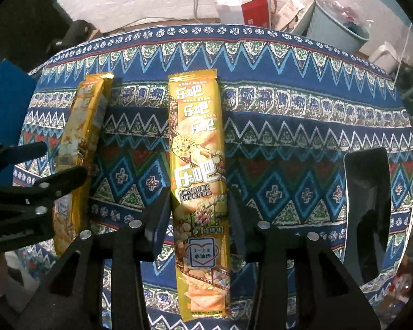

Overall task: Organize snacks
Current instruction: 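Grasp one yellow stick pack with the left tool while the right tool grasps the other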

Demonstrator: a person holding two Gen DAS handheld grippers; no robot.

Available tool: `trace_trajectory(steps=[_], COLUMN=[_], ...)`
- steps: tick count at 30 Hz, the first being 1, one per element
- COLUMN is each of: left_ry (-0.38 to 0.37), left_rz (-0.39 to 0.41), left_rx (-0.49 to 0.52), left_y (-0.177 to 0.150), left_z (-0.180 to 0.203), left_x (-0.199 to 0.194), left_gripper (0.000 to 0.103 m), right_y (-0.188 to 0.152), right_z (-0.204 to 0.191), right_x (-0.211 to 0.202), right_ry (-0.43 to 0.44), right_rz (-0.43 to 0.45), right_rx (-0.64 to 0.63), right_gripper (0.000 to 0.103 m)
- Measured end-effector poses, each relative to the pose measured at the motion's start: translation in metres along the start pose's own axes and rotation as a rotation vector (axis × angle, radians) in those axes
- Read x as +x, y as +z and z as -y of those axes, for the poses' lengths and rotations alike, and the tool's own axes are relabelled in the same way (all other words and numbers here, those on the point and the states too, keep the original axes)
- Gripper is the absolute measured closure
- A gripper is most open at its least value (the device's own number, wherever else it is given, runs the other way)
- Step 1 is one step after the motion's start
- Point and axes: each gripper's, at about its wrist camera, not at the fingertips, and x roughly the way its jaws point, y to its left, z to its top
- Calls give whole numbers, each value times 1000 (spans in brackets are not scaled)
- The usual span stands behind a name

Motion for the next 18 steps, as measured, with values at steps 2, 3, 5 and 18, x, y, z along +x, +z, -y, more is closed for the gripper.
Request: trace_trajectory(steps=[2,3,5,18], left_ry=[9,14,21,5], left_rz=[-2,-2,0,40], left_rx=[8,12,20,90], left_y=[0,0,0,-16], left_z=[5,7,10,5], left_x=[4,5,9,17], left_gripper=[22,22,22,70], right_y=[0,-1,-5,-5], right_z=[-1,-1,-1,-14], right_x=[2,3,4,13], right_ry=[-1,1,-2,-50], right_rz=[2,4,12,60], right_rx=[3,4,4,-39], right_gripper=[63,63,63,72])
